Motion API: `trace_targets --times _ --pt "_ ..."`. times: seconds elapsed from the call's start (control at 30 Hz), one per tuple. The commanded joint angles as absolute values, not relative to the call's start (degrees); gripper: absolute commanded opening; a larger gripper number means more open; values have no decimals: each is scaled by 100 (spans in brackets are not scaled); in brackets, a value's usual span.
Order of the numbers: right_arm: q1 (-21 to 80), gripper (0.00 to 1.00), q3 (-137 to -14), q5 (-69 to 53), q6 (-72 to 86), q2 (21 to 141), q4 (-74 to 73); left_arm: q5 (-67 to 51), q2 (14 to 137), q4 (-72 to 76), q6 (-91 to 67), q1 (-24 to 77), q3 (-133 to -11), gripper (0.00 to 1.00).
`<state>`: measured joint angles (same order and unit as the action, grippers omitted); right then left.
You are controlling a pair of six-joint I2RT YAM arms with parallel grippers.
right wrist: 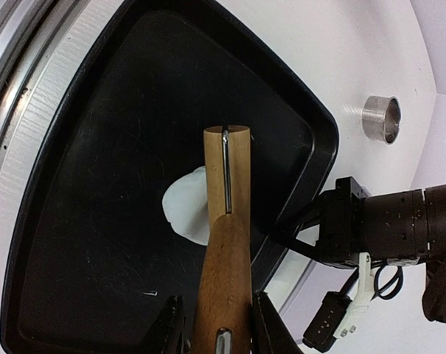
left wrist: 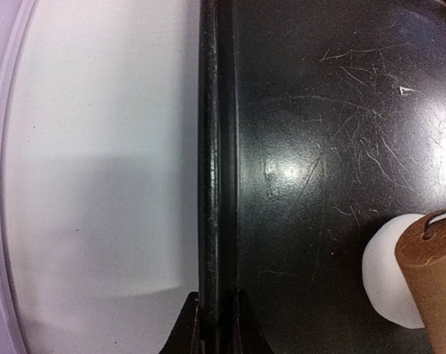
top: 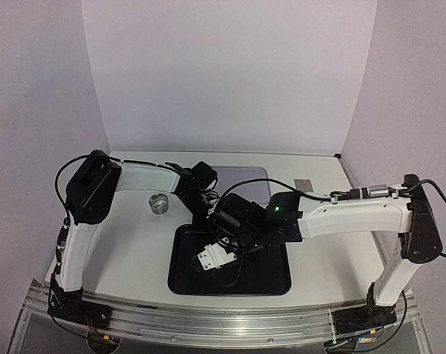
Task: Roll out the dumpling wrappers from the dough
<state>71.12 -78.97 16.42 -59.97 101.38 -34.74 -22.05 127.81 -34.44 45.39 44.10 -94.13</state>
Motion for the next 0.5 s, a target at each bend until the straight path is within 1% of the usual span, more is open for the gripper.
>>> trace_targets --times 0.0,0.27,0.47 --pt "7127 0 -7512 1378 -6122 10062 -3267 -1230 12788 -2988 4931 4368 -9592 0" --pt "7282 0 -6879 1244 -5888 9547 -3755 -1222 12820 -2971 4965 4368 -9601 0" --pt "7273 0 -6767 1232 -6002 9762 -3851 -1222 12845 -2971 4970 4368 -9636 0"
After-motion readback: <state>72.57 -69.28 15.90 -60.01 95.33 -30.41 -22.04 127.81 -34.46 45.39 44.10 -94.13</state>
